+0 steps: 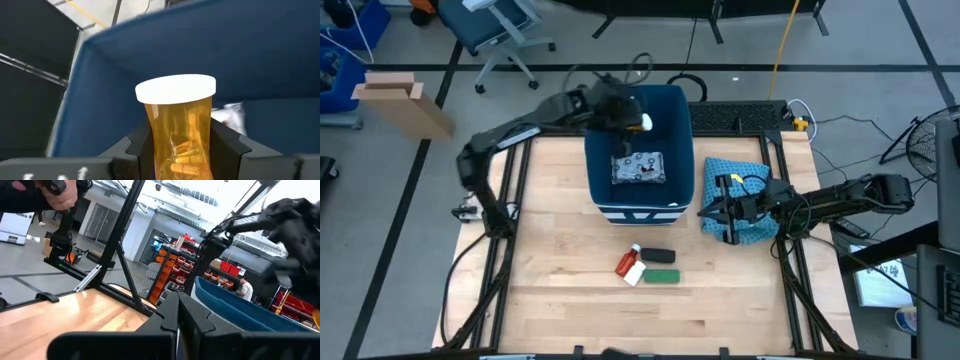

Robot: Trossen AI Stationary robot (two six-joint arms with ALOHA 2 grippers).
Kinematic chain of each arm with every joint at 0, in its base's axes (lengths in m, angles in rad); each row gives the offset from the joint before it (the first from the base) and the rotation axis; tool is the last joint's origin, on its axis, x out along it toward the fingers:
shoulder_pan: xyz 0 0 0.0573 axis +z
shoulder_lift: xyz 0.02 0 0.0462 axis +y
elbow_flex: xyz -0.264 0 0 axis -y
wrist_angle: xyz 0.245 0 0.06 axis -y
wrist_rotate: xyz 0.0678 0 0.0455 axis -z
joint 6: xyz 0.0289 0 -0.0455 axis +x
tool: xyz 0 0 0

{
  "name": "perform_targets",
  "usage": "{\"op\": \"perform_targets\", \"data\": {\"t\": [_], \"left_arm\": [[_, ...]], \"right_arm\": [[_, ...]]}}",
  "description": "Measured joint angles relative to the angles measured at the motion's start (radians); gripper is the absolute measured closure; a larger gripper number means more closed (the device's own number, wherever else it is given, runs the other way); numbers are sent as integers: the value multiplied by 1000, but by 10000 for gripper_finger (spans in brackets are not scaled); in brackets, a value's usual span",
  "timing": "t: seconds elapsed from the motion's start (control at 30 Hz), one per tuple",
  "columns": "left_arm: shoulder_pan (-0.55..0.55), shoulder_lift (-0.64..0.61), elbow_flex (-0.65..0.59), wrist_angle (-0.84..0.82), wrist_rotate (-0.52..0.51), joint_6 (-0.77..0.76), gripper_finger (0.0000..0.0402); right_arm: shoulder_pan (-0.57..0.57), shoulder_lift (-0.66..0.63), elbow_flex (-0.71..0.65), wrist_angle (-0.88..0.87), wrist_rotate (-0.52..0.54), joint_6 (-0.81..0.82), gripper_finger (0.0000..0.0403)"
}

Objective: Pick & place medical supplies in basket/bin
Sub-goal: Put the yellow pill bottle into the blue bin

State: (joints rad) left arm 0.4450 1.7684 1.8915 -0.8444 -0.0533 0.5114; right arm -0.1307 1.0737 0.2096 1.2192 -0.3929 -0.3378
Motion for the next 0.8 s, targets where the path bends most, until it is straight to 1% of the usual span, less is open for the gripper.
{"op": "perform_targets", "data": {"t": [0.13, 0.3, 0.4, 0.5, 0.67, 0.8], "left_arm": [[40, 101, 56, -26, 21, 58, 261], [38, 187, 62, -57, 34, 205, 261], [41, 219, 63, -79, 51, 249, 261], [53, 256, 62, -105, 54, 252, 261], [90, 297, 62, -111, 61, 179, 261], [120, 327, 62, -122, 127, 137, 261]], "right_arm": [[0, 0, 0, 0, 0, 0, 403], [0, 0, 0, -12, 0, -5, 403], [0, 0, 0, -36, 0, -21, 403], [0, 0, 0, -53, 4, -27, 403], [0, 0, 0, -58, 3, -26, 403], [0, 0, 0, -62, 4, -26, 403]]}}
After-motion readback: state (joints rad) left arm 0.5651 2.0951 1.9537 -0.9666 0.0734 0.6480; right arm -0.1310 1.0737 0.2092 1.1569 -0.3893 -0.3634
